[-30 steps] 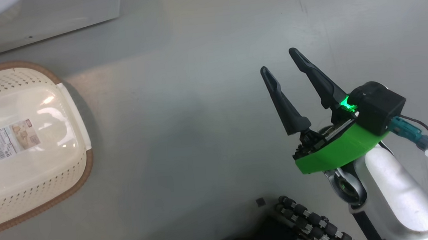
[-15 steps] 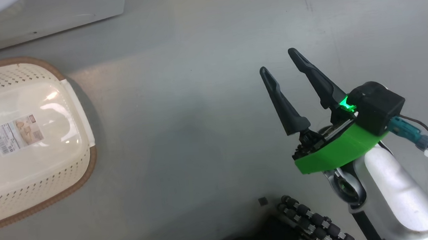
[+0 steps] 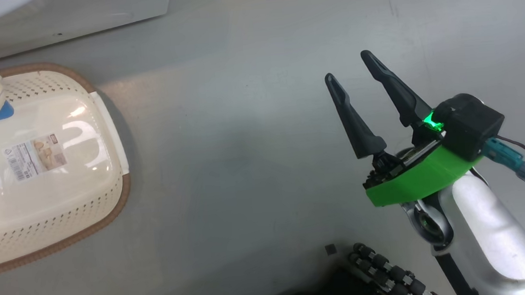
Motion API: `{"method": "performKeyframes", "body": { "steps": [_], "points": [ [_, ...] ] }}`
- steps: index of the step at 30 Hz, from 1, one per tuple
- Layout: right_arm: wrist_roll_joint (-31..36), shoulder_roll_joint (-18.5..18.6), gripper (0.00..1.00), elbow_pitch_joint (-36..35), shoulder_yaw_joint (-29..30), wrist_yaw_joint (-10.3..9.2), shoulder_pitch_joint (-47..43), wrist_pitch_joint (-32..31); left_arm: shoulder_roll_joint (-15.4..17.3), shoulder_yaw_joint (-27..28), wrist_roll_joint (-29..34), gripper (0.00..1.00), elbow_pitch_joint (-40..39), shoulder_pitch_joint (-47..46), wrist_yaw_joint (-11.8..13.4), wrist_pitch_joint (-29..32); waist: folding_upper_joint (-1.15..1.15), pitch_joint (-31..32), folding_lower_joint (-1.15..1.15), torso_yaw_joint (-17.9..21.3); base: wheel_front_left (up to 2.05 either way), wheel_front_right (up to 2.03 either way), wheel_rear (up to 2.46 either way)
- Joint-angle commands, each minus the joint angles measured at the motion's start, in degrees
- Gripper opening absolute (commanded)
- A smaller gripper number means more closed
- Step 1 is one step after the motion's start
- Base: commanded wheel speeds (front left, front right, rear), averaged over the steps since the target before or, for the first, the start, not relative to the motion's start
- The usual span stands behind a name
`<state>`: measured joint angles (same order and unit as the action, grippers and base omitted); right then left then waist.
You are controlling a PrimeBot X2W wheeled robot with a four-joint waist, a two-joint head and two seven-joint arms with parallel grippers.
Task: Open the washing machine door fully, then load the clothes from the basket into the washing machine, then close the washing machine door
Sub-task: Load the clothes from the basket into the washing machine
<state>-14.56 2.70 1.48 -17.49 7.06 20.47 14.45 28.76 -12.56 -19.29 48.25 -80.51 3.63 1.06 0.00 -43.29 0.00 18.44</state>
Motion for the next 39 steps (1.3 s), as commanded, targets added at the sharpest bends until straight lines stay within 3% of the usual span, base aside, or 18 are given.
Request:
{"method": "performKeyframes", "body": {
  "steps": [1, 9, 15, 28, 39],
  "points": [
    [0.37, 0.18, 1.00, -1.54, -0.49, 0.43, -0.49, 0.54, 2.46, 0.78, -0.01, 1.00, -2.11, -0.02, 0.40, -0.41, 0.00, 0.20, 0.00, -0.26, 0.00, 0.00, 0.00],
    [1.54, 0.18, 1.00, -1.57, 0.99, 0.43, -1.20, 0.54, 0.65, 0.73, -0.98, 1.00, -7.46, 8.41, 2.72, -3.41, 0.00, 2.25, 0.00, -2.50, 0.00, 0.00, 0.00],
    [2.72, 0.18, 1.00, -1.75, 2.77, 0.43, -1.95, 0.54, -1.57, 1.24, -2.64, 1.00, -15.75, 18.71, 5.08, -6.09, 0.00, 4.30, 0.00, -4.43, 0.00, 0.00, 0.00],
    [5.78, 0.18, 1.00, -1.11, 5.79, 0.43, -4.53, 0.55, -6.53, -1.83, -0.88, 1.00, -38.70, 46.71, 14.33, -10.45, 0.00, 10.29, 0.00, -9.38, 0.00, 0.00, 0.00],
    [7.40, 0.18, 1.00, 0.62, 6.76, 0.43, -6.26, 0.55, -9.00, -4.66, -0.79, 1.00, -45.48, 59.23, 17.20, -11.88, 0.00, 15.54, 0.00, -11.66, 0.00, 0.00, 0.00]
  ]
}}
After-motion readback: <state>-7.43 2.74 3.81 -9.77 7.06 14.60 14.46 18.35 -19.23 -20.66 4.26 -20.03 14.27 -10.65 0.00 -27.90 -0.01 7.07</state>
